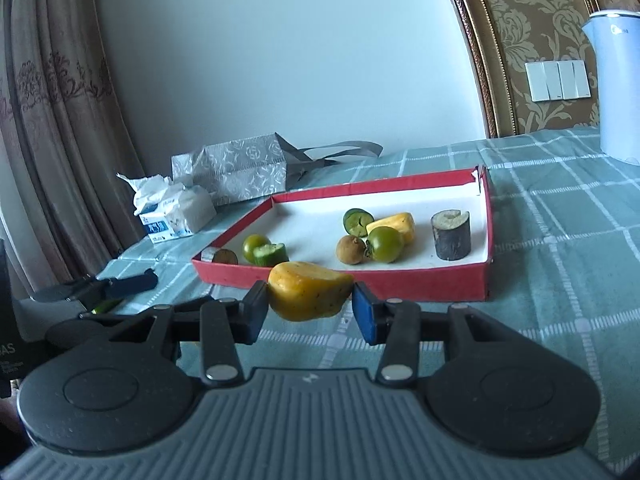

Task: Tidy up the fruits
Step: 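Grasp the brown round fruit with the left tool while the right tool holds the yellow chunk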

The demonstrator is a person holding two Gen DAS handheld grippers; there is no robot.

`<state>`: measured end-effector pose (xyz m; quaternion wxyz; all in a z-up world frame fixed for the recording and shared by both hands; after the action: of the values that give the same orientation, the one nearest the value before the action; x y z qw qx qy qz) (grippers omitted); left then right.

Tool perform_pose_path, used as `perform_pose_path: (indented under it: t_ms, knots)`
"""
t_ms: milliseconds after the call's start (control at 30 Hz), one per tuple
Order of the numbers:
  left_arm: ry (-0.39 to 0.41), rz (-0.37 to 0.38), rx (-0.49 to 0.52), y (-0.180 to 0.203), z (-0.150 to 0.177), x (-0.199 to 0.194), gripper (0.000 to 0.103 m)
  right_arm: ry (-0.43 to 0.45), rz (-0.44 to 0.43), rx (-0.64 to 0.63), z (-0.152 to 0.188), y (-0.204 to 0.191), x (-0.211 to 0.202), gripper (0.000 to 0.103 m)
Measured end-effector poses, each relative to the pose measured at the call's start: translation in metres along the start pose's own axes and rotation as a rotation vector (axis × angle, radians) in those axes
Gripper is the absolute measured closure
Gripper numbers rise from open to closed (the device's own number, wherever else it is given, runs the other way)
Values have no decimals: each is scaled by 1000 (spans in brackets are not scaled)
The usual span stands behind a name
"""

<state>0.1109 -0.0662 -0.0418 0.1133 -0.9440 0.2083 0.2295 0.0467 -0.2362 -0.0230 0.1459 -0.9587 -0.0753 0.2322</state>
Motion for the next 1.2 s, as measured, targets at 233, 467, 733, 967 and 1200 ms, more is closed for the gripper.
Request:
perform_pose_path:
  t_ms: [233,467,733,967,1200]
  knots:
    - [-37,81,80,15,7,1,19,7,-29,45,-3,5,-4,59]
    - [-93,98,114,23,10,11,20,20,-34,43,-5,3,-7,59]
    - [-148,117,132,28,15,19,30,24,-34,46,-5,2,-8,59]
    - [-158,125,115,27,13,24,31,26,-31,42,-6,2,-9,59]
    - [-156,100,108,29,12,25,45,24,-24,43,-5,4,-8,59]
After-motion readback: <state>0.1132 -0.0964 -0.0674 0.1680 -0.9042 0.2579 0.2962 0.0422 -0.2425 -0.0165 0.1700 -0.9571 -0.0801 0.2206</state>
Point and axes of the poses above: each gripper's, at about its wrist camera, not at the fingertips, and x roughly the way its jaws point, y to its right, z to its underside, the point moved 9 cm from there along x, roughly the way its jaws point, and after that the axes turned 3 degrees about -y, right-handed, at the moved point
